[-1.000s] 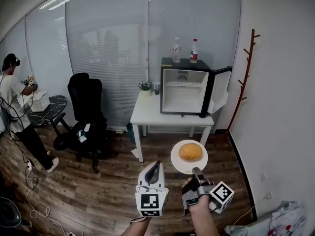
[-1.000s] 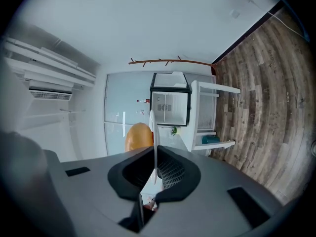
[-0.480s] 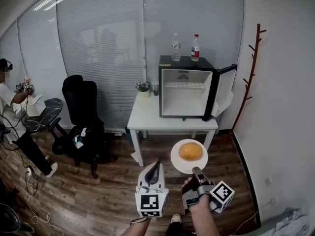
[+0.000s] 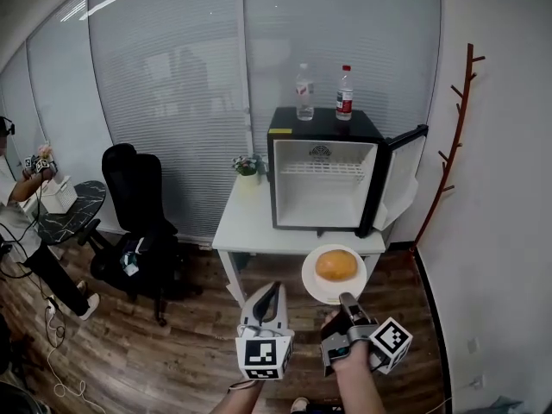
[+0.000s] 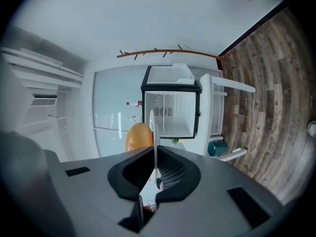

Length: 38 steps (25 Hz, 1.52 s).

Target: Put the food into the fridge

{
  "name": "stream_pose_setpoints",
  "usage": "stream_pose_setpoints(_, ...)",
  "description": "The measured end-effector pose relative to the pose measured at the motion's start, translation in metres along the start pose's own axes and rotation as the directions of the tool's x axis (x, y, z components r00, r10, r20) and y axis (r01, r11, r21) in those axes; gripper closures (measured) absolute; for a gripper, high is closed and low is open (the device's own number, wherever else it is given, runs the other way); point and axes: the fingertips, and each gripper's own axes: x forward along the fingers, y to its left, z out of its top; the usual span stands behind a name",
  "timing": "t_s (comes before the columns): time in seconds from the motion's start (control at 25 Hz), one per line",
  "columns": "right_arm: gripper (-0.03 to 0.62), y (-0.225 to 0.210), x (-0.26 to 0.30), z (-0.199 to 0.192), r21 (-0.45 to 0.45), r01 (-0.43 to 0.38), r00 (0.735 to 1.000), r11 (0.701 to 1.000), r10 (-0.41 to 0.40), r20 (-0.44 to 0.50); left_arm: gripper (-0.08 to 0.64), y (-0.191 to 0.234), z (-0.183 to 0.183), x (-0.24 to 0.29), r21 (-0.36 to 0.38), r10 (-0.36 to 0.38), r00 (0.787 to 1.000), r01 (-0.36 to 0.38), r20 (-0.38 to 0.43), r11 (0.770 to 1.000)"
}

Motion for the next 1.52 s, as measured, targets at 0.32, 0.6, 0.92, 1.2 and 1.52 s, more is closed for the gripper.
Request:
stream_pose_setpoints(0.32,0.555,-0.004,0.071,0.056,0.003,-0.007,1.0,1.0,0.007,-0.023,0.534,-0.006,-0.005,0.083,0.013,0.033,0.999,-0.033,0.005,0.999)
stream_pose_setpoints(0.6,0.555,-0.013,0.121,0.07,0.007,-0.005,0.999,1.0,0.005,-0.044,0.534,0.01,-0.02,0.128,0.023,0.057,0.998,-0.057,-0.006,0.998)
stream_pose_setpoints(0.92,0.555,-0.023,0.191,0.075,-0.011,0.005,1.0,1.0,-0.005,-0.028,0.534,0.047,-0.036,0.193,0.018,0.045,0.999,-0.045,0.007,0.999)
stream_pose_setpoints(1.2,0.555,-0.017,0.282,0.066,-0.025,0.027,1.0,0.999,-0.027,-0.011,0.534,0.103,-0.04,0.265,0.013,0.025,1.0,-0.025,0.007,1.0)
stream_pose_setpoints(1.52,0.555,-0.021,0.375,0.054,-0.035,0.064,0.998,0.997,-0.064,0.008,0.534,0.171,-0.051,0.334,-0.018,0.02,1.0,-0.02,0.005,1.0)
